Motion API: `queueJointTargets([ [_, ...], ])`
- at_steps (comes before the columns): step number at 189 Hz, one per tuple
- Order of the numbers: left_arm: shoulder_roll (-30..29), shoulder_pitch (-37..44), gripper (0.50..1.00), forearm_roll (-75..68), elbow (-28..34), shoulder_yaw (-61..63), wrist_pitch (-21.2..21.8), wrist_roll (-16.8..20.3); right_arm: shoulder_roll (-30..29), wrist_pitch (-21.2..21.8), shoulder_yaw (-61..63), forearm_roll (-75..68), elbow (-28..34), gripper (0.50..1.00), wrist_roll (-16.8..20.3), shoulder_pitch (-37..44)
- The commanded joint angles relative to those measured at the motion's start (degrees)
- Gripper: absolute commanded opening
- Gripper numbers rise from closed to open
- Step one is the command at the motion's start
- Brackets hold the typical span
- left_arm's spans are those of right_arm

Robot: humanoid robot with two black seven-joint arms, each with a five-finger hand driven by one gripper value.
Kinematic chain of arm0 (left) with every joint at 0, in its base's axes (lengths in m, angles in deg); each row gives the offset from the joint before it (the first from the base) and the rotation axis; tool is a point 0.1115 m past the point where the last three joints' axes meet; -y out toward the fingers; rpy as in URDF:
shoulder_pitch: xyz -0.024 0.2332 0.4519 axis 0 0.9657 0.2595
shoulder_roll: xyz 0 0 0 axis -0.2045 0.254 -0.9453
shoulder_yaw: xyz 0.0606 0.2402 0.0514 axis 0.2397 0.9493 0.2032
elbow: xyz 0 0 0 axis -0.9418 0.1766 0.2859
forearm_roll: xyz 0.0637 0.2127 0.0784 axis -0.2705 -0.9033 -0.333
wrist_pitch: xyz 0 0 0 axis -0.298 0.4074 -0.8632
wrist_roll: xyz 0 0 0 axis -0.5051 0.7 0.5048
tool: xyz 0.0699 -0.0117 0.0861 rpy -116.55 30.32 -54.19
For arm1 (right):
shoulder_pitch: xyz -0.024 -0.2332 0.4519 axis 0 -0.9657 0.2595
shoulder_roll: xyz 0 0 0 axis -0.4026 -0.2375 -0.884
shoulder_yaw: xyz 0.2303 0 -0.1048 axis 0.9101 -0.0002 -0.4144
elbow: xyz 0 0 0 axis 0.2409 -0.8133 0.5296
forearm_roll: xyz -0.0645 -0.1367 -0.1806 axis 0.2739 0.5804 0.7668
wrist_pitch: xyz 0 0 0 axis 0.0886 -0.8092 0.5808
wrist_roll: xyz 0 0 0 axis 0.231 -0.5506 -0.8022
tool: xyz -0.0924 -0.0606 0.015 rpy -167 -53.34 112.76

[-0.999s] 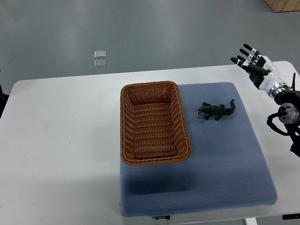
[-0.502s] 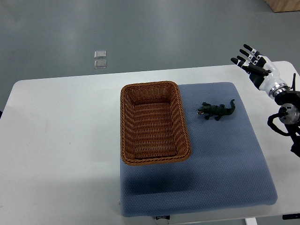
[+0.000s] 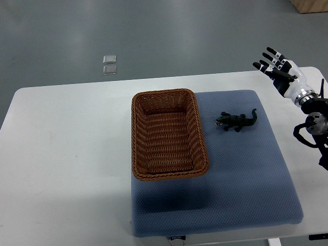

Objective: Place crocodile in brown basket with right hand

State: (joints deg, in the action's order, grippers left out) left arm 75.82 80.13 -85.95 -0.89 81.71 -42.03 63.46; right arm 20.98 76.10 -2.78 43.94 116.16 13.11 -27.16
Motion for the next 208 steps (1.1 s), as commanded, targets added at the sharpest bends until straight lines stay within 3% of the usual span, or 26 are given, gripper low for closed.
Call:
queueJointTargets([
  [1, 0.0, 0.0, 1.0, 0.0, 0.02, 0.0, 0.0, 0.0, 0.12, 0.0, -0.08, 0.01, 0.05, 0.928, 0.0, 0.09],
  [128, 0.0, 0.0, 1.0, 0.0, 0.02, 0.0, 0.0, 0.0, 0.56, 0.35, -0.25, 1.06, 0.93, 0.928, 0.0, -0.26],
  [208, 0.0, 0.0, 1.0, 0.0, -0.07, 0.0, 0.0, 0.0, 3.11, 2.11, -7.55, 21.44, 10.51, 0.928, -0.79, 0.0],
])
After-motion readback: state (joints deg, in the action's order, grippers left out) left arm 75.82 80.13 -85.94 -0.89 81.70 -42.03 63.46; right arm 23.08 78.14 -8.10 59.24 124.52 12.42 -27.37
